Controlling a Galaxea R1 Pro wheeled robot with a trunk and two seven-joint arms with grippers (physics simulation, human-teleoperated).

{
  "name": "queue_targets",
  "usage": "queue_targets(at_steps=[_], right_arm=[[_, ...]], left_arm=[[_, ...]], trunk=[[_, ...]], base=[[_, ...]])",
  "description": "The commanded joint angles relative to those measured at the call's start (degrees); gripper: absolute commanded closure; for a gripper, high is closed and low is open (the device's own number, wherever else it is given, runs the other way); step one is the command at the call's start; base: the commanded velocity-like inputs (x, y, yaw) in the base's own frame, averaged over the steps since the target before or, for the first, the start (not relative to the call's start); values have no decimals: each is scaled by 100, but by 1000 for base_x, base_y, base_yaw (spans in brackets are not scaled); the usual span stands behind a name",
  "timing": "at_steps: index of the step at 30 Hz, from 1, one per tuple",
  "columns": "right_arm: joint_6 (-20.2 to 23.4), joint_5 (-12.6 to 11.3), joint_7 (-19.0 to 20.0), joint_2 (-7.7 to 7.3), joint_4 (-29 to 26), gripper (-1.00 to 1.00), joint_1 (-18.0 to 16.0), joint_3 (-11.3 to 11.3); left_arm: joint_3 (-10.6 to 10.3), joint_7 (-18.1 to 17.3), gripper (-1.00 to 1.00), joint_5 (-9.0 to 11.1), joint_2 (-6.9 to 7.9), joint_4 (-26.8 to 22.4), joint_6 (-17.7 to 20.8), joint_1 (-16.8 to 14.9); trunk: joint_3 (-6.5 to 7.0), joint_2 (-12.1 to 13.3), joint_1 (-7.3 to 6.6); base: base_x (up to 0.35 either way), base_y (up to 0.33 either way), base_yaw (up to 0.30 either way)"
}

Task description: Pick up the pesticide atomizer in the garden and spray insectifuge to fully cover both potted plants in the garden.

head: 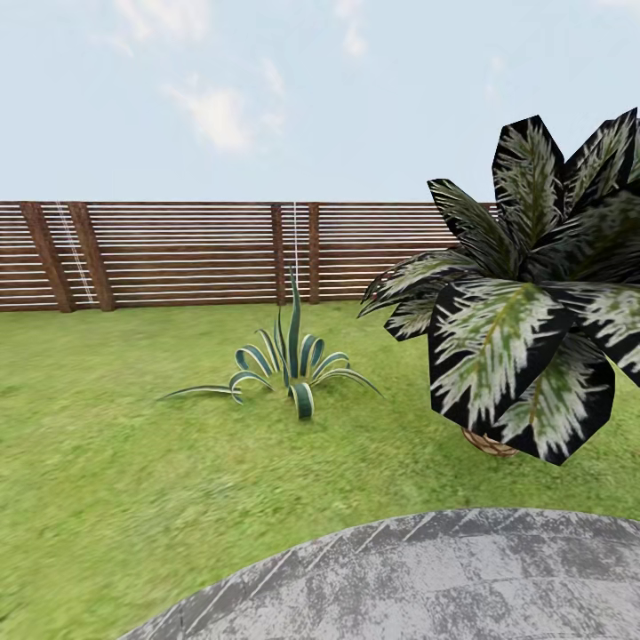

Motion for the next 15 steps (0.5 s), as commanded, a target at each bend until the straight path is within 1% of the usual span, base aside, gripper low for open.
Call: queue_targets(at_steps=[1,2,4,7,9,11,15], right_arm=[[-53,-7,2,0,-28,-100,-37,-3],[-1252,-3,2,0,-2286,-100,-342,-3],[-1254,9,4,0,-2284,-100,-430,-3],[-1249,23,9,-9,-2270,-100,-472,-3],[-1247,28,11,-100,-2207,-100,-485,-1],[-1246,27,12,-159,-2124,-100,-489,-1],[-1250,27,7,-190,-2061,-100,-491,-2]], left_arm=[[-7,-11,-100,9,-5,-28,-53,-37],[-7,-33,-100,14,-11,-480,-1401,-1027],[-17,-64,-100,15,-39,-483,-1409,-1064],[-15,-77,-100,18,-59,-481,-1412,-1081],[6,-83,-100,21,-42,-478,-1428,-1087],[14,-83,-100,22,-9,-477,-1440,-1086],[-15,-84,-100,-9,-6,-476,-1447,-1082]], trunk=[[-6,-3,0],[-6,-3,0],[-6,-3,0],[-6,-3,0],[-6,-3,0],[-6,-3,0],[-6,-3,0]], base=[[0,0,0],[0,0,0],[0,0,0],[0,0,0],[0,0,0],[0,0,0],[0,0,-11]])
